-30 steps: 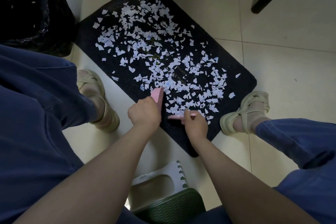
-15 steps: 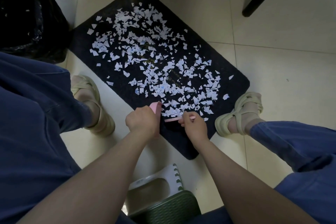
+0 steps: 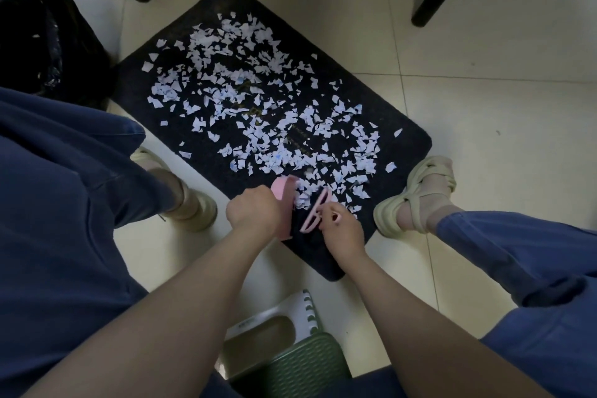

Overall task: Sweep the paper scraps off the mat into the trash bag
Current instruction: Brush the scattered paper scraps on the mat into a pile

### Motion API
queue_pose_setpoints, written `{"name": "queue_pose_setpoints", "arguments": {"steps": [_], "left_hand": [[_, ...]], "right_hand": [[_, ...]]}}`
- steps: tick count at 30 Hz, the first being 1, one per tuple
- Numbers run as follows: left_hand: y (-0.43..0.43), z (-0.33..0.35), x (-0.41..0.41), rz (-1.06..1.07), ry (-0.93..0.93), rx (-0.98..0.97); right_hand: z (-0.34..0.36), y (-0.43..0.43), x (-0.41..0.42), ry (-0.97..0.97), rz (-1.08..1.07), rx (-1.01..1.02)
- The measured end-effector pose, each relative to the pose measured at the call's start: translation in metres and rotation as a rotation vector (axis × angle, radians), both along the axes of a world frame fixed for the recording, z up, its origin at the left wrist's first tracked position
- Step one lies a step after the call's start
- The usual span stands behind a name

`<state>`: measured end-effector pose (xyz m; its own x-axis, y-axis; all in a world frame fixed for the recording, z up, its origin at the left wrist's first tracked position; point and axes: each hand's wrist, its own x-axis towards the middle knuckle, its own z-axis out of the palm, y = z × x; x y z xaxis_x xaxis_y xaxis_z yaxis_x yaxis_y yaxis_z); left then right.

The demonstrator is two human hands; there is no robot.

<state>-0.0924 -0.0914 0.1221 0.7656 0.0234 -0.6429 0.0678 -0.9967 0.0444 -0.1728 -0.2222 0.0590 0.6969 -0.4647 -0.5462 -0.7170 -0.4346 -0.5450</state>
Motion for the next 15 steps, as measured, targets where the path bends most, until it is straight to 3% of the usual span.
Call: {"name": "queue_pose_setpoints", "arguments": {"steps": [4,7,11,13,15], "left_hand": [[-0.002,-0.004,-0.007,-0.024,0.006,0.024],[-0.002,-0.006,-0.005,-0.001,-0.065,0.046],[-0.005,-0.005,0.0,0.048,-0.075,0.039],[-0.007,-0.005,0.001,0.074,-0.066,0.026],[-0.011,-0.005,0.0,0.083,-0.052,0.028]], "right_hand": [[-0.005,-0.012,-0.015,0.218,-0.088,-0.263],[-0.011,-0.021,-0.017,0.403,-0.015,-0.238],[-0.004,-0.012,-0.005,0.174,0.073,-0.056],[-0.002,-0.008,-0.002,0.051,-0.023,-0.024],[0.0,-0.005,-0.003,0.062,-0.115,-0.118]]}}
